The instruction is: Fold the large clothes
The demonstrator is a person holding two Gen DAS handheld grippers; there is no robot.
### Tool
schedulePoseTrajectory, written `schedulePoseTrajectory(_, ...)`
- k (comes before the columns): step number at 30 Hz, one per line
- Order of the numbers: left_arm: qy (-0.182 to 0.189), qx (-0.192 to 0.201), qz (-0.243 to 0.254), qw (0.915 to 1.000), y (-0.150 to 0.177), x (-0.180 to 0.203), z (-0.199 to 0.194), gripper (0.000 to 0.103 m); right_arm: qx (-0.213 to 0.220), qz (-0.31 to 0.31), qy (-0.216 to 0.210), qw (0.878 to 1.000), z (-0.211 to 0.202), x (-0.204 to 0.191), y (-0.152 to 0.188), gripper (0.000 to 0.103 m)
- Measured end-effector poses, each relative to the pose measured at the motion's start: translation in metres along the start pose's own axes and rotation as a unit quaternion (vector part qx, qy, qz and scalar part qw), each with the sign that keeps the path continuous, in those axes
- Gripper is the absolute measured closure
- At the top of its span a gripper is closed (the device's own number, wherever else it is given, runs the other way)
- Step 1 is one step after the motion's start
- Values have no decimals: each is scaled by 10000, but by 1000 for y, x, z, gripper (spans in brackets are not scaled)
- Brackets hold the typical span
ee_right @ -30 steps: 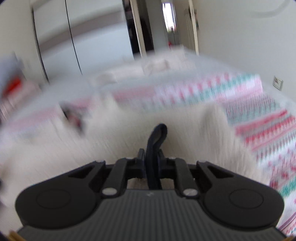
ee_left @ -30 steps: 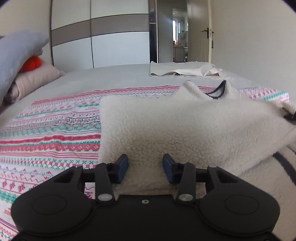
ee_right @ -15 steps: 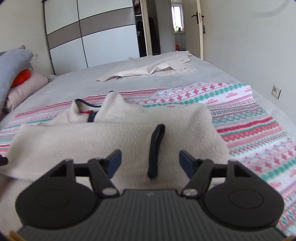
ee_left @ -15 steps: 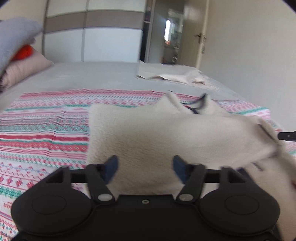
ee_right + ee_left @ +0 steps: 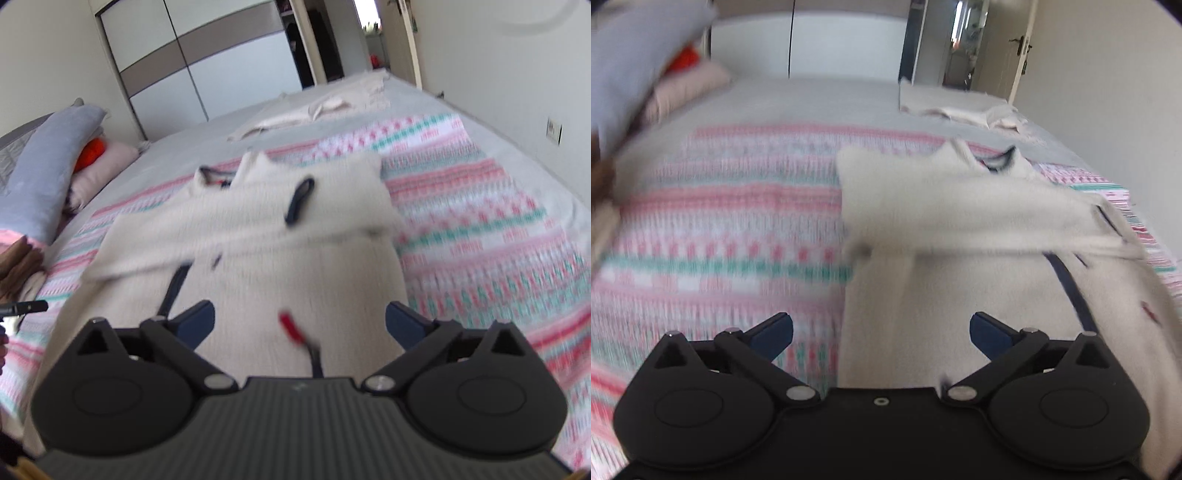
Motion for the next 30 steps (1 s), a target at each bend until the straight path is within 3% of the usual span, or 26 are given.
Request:
schedulePoseTrajectory(4,568,-523,-383,9963,33,-17,-14,0,-206,365,-287,9987,-21,22,33,2)
schedulePoseTrajectory(10,964,-920,-551,9896,67,-22,-30,0,-402,1010,-432,9931,-34,57,70,2)
schedulePoseTrajectory(15,1458,-1309,-724,9779,92,-20,-37,0,-582,1590,-974,9807,-34,72,94,2)
schedulePoseTrajectory(18,1575,-1604,-762,9714,108,-18,-34,0,-629,1876,-1259,9721,-34,77,105,2)
schedulePoseTrajectory(21,1670,-1560,-725,9708,115,-16,-38,0,-566,2005,-1418,9677,-37,80,110,2)
schedulePoseTrajectory(26,2104,-1693,-1038,9573,123,-17,-41,0,-581,2082,-1579,9635,-39,80,115,3)
schedulePoseTrajectory(30,2341,-1748,-1163,9493,129,-19,-43,0,-679,2043,-1670,9622,-38,73,118,12)
Point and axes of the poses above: each gripper's, at about its wrist camera, not at the fingertips, and z roughly the way its jaws point, x to its right, y to its underside, the point moved 5 cm from there along z, roughly the way its jaws point, and after that the axes turned 2 degrees about -x, right-handed, at the moved point
